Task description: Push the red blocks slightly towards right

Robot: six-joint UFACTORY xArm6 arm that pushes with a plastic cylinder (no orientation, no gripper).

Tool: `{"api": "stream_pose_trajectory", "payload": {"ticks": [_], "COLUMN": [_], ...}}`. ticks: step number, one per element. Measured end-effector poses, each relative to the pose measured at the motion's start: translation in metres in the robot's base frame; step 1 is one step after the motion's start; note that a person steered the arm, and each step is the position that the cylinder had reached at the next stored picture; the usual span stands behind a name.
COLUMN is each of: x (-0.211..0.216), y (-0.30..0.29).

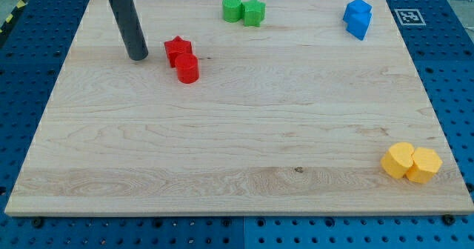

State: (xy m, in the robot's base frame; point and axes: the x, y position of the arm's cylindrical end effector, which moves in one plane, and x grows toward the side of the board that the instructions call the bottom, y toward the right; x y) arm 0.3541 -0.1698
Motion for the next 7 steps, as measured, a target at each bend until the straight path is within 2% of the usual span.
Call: {"api": "stream_pose_trajectory", "payload": {"ticks": [5, 6, 7], "x": [0.005, 0.009, 0.009], "y": [0.143, 0.164, 0.16]}}
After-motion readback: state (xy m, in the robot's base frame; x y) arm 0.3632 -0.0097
